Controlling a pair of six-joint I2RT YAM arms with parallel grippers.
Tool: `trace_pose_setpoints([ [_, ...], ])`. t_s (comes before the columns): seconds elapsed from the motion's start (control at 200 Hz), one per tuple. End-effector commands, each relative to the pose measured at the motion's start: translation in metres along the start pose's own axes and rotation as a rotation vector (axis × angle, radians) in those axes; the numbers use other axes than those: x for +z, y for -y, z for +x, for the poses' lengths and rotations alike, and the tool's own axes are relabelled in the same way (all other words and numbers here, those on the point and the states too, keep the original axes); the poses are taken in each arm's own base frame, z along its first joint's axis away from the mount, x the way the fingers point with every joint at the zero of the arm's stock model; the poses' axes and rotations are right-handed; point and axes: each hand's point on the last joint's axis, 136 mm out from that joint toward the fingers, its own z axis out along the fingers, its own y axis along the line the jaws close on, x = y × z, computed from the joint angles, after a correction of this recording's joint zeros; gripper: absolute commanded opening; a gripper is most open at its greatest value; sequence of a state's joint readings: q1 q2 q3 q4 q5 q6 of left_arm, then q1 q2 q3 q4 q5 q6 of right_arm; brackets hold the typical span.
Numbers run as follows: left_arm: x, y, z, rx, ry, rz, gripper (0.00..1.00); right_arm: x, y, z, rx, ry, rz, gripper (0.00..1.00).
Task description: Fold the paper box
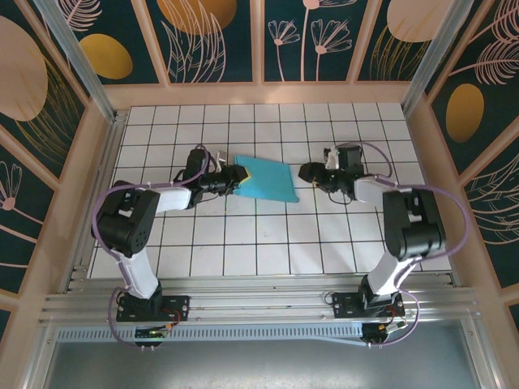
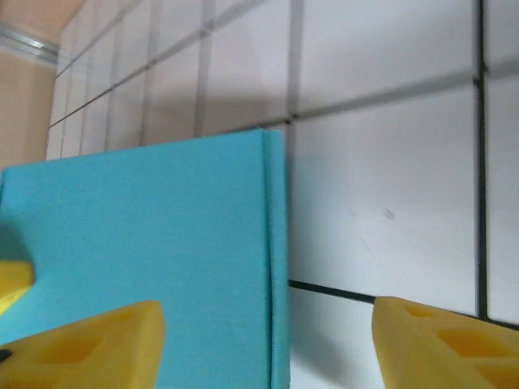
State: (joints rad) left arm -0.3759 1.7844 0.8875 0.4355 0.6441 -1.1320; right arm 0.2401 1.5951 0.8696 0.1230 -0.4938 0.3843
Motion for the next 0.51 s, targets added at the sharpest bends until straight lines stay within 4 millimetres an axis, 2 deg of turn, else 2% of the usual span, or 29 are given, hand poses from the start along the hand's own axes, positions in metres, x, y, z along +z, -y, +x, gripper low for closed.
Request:
trace_pose_setpoints([
  [0.0,-0.010,0.006,-0.005,-0.103,0.040,-0.049,0.34,-0.010,-0.047,-0.007,-0.468,0.109,0.067,0.71],
  [0.095,-0.012,0.010,-0.005,-0.161,0.041,-0.040,0.33,-0.011,-0.092,0.008,-0.837,0.176,0.026,0.74],
  [0.135,-0.012,0.009,-0.006,-0.178,0.044,-0.040,0.33,-0.012,-0.105,0.015,-0.982,0.203,-0.007,0.74],
  [0.175,-0.012,0.011,-0.007,-0.191,0.047,-0.037,0.33,-0.011,-0.121,0.033,-1.142,0.217,-0.065,0.76],
  [0.22,-0.012,0.012,-0.007,-0.203,0.047,-0.033,0.32,-0.009,-0.130,0.050,-1.314,0.236,-0.102,0.78],
  [0.27,-0.012,0.013,-0.007,-0.211,0.047,-0.029,0.32,-0.007,-0.135,0.064,-1.482,0.269,-0.113,0.85],
  [0.315,-0.012,0.014,-0.008,-0.214,0.047,-0.026,0.32,-0.002,-0.133,0.068,-1.562,0.306,-0.090,0.88],
  [0.405,-0.013,0.015,-0.008,-0.219,0.042,-0.023,0.32,0.011,-0.129,0.052,-1.592,0.349,0.001,0.89],
  [0.5,-0.014,0.014,-0.010,-0.227,0.047,-0.024,0.32,0.031,-0.120,0.044,-1.670,0.340,0.108,0.88],
])
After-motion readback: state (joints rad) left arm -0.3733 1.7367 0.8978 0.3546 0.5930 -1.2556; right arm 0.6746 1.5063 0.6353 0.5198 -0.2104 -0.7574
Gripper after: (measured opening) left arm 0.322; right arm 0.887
